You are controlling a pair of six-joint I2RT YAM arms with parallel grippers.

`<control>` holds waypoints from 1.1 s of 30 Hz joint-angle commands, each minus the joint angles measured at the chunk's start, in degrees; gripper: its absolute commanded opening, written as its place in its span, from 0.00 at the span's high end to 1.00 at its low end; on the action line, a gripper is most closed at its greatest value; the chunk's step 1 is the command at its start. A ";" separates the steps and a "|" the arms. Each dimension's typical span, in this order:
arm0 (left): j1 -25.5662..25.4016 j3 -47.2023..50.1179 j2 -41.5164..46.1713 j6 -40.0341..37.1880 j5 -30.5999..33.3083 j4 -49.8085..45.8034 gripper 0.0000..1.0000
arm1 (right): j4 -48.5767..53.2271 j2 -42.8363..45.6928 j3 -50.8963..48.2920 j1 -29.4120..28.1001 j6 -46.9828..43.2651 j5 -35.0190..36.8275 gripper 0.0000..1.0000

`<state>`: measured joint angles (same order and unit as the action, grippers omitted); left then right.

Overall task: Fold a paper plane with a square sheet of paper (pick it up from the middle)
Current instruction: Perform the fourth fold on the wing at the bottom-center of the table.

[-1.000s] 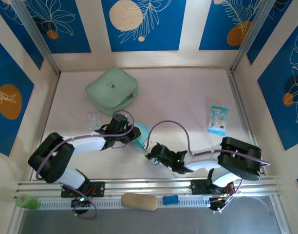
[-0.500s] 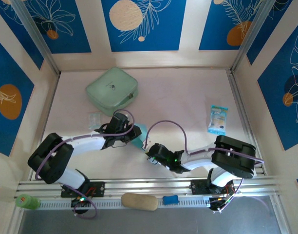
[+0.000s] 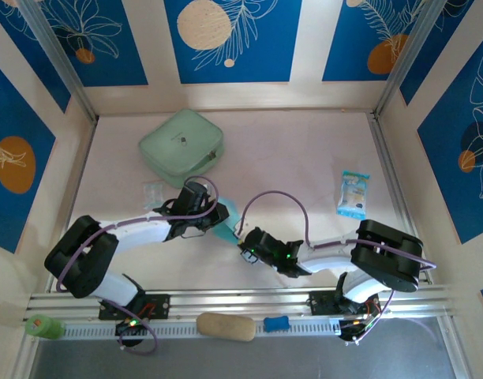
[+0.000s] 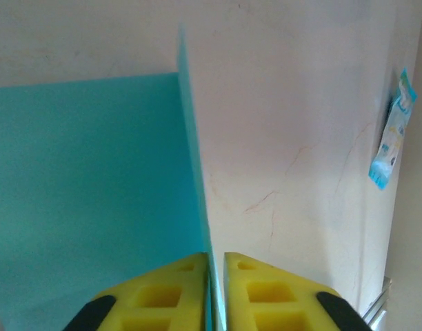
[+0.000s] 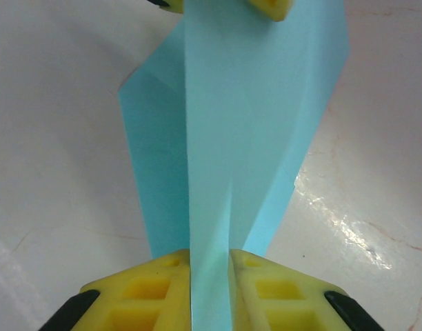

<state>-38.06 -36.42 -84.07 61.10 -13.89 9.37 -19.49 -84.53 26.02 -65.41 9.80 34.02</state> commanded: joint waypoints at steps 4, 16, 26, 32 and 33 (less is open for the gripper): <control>-0.28 -1.50 0.12 0.85 -0.41 -1.63 0.94 | 0.20 -0.58 0.94 0.29 1.69 -1.00 0.77; -0.29 -1.76 0.05 1.75 -0.88 -2.48 0.94 | -0.29 -2.92 2.91 0.64 0.00 -0.53 0.72; -0.31 -1.72 0.04 1.81 -0.88 -2.51 0.94 | 0.28 -3.42 3.64 0.60 -0.74 -0.12 0.69; -0.27 -1.94 0.29 1.73 -0.88 -2.86 0.94 | -0.11 -3.79 3.74 0.42 -1.14 0.52 0.68; -0.29 -1.81 0.31 1.73 -0.72 -2.95 0.94 | -0.19 -3.88 3.85 0.37 -1.28 0.60 0.68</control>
<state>-38.06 -37.04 -84.07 62.70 -13.93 7.70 -19.22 -87.64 28.56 -65.01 9.39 33.26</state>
